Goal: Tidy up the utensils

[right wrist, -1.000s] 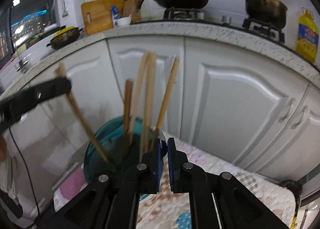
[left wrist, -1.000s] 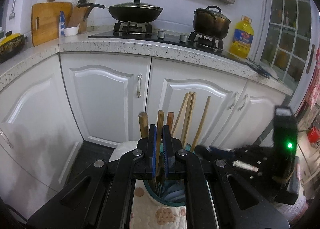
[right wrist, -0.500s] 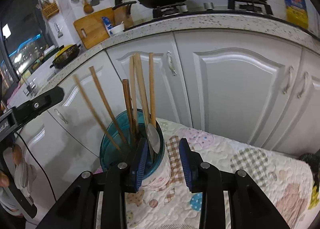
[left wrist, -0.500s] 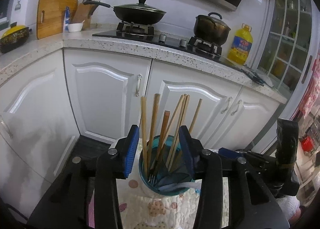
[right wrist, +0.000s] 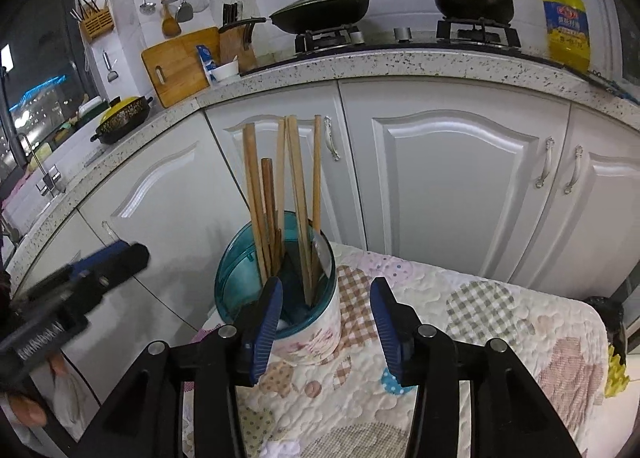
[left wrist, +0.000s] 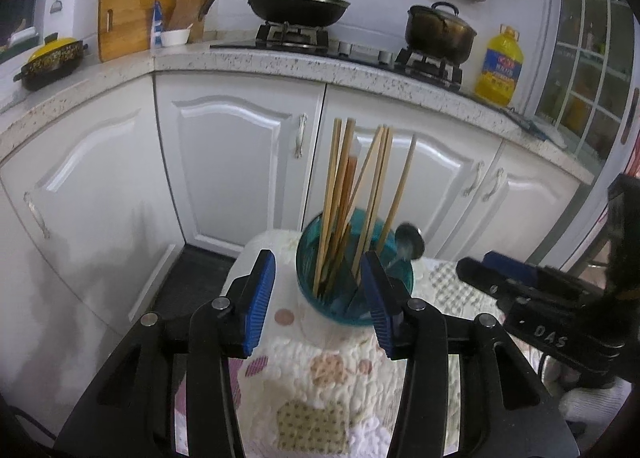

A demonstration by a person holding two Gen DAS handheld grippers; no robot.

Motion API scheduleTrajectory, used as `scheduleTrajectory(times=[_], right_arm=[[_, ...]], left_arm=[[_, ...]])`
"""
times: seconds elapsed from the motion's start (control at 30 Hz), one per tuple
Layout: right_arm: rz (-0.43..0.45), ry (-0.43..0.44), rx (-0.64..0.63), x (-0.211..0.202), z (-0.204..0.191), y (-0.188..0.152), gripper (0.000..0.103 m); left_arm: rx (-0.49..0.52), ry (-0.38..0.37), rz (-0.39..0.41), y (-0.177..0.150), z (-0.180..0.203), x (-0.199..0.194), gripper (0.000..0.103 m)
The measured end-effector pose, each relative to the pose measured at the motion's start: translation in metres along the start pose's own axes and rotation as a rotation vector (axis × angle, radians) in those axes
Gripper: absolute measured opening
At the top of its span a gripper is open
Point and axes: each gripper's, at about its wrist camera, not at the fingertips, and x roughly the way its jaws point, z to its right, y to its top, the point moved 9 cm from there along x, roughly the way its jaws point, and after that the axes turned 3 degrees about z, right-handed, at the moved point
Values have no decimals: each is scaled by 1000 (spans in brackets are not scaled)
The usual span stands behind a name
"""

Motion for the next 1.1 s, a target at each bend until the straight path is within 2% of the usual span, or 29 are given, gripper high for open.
scheduleTrajectory(times=[0.1,0.33,0.9,1.1], right_arm=[[7,-19,18,-8,1,-4,51],[36,-46,6,-28,-1,-4,55],[59,-56,-10,-45,-10,-7,56],[64,-59,-17,-47,-13,-6,59]], left_arm=[[2,3,-8,-6,3,-2,44],[31,19,21,-8,12,-13,44],[70,57,57,-7,15,-33,44],[69,73,62,-7,12,-35,44]])
